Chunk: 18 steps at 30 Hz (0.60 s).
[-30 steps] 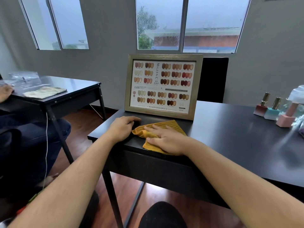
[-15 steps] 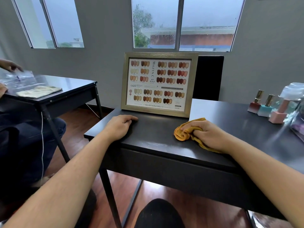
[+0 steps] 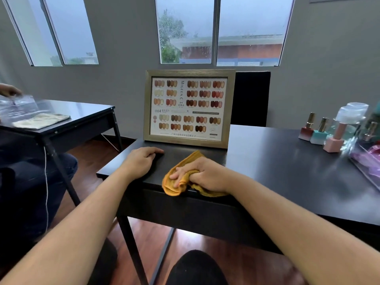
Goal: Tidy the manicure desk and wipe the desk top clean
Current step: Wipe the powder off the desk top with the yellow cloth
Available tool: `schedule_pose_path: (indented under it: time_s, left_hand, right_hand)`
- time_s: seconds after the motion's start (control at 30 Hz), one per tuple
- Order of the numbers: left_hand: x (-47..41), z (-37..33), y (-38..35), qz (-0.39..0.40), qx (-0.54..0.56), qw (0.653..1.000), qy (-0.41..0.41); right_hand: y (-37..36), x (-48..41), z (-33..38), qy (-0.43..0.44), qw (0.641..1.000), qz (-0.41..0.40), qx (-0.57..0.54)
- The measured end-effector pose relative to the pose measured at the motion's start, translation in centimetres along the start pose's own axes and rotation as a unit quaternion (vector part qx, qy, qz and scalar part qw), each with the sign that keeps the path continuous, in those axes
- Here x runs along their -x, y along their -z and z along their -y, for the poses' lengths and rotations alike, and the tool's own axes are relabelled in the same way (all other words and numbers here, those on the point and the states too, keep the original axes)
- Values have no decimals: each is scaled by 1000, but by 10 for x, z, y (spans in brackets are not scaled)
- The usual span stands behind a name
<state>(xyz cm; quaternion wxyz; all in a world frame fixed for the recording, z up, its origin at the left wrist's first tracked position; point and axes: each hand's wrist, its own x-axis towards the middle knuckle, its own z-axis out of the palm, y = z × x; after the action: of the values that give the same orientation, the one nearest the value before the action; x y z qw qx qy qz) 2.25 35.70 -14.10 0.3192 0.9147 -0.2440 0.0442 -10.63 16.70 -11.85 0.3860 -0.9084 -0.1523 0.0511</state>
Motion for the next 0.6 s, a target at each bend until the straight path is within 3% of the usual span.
schedule_pose_path:
  time_s: [0.13, 0.3, 0.4, 0.47, 0.53, 0.6]
  left_hand:
    - [1, 1, -1, -6, 16, 1000, -4]
    - [0, 1, -1, -2, 13, 1000, -7]
    - [-1, -2, -1, -2, 5, 1000, -5]
    - [-2, -8, -4, -1, -9, 1000, -9]
    - [-4, -19, -10, 12, -28, 999, -26]
    - [-6, -34, -17, 30, -37, 998, -49]
  right_hand:
    - [21, 40, -16, -13, 998, -53, -16]
    - [57, 86, -53, -96, 978, -185, -9]
    - [69, 98, -68, -143, 942, -304, -22]
    - [73, 96, -75, -208, 897, -390, 23]
    - [68, 85, -73, -266, 874, -403, 59]
    - [57, 73, -63, -270, 893, -356, 56]
